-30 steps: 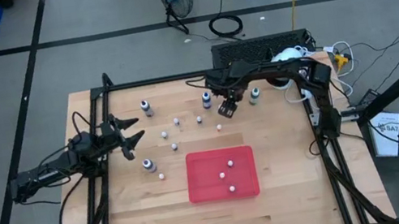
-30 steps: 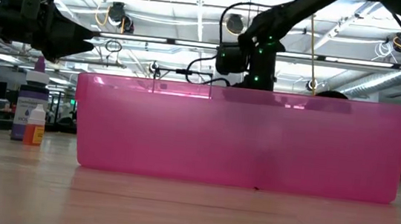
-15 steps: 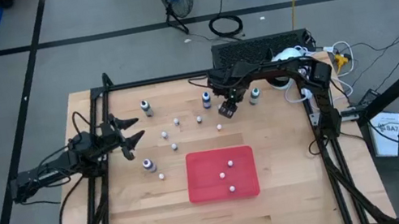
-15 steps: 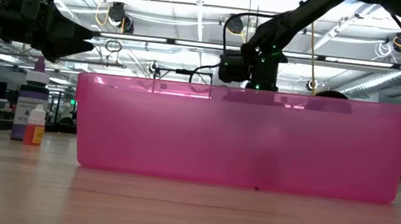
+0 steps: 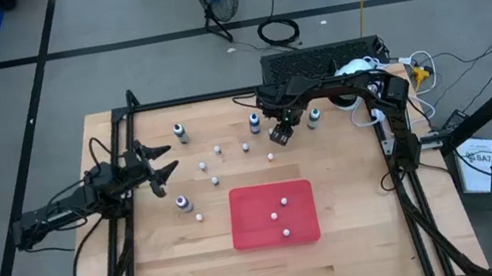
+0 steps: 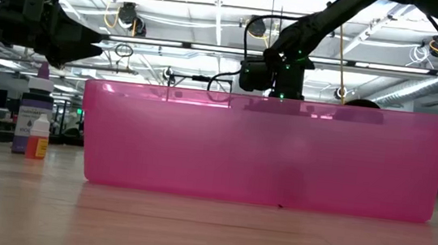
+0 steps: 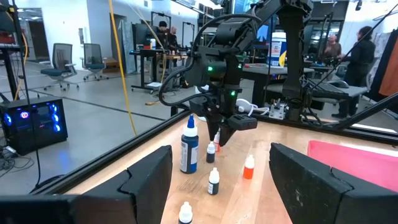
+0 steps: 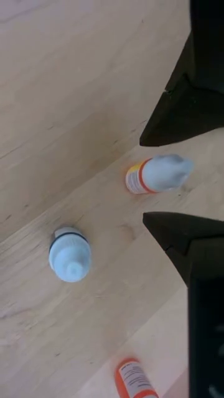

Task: Pick & Place food coloring
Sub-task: Put the small orange food coloring bottle into the red bin

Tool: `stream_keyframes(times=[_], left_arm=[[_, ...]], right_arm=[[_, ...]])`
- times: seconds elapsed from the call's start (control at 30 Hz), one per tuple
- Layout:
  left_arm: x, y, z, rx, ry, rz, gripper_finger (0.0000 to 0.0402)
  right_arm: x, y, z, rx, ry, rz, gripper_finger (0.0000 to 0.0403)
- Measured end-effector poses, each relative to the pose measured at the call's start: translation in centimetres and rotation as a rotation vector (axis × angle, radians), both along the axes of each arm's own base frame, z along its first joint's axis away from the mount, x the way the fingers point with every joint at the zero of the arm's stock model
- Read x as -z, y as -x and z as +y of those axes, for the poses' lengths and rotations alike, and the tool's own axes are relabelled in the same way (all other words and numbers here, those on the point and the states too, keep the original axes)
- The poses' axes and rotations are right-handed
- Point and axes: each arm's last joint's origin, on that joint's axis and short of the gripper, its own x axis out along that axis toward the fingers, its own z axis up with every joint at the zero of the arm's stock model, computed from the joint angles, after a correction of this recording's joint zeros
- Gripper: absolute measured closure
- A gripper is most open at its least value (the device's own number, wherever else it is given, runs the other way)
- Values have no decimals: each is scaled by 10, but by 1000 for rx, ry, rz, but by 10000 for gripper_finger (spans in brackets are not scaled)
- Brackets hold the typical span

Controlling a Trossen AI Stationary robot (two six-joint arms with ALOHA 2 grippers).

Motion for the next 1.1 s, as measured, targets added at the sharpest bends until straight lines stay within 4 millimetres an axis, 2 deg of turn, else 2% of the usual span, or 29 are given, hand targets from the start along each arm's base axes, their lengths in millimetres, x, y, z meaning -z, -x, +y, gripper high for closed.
stream_keyframes(times=[0.4, 0.5, 0.6, 0.77, 0.93, 1.1], left_arm=[[0, 0, 0, 0, 0, -1, 133], [0, 0, 0, 0, 0, 0, 133], [0, 0, 0, 0, 0, 0, 133], [0, 0, 0, 0, 0, 0, 133], [0, 0, 0, 0, 0, 0, 133], [0, 0, 0, 0, 0, 0, 133]], right_arm=[[0, 2, -3, -22, 2, 1, 354], [-6, 2, 1, -42, 3, 0, 354], [-26, 2, 15, -75, 21, -36, 354], [-78, 2, 57, -169, 83, -184, 354], [-126, 2, 130, -313, 169, -376, 354], [-155, -6, 197, -432, 177, -504, 354]])
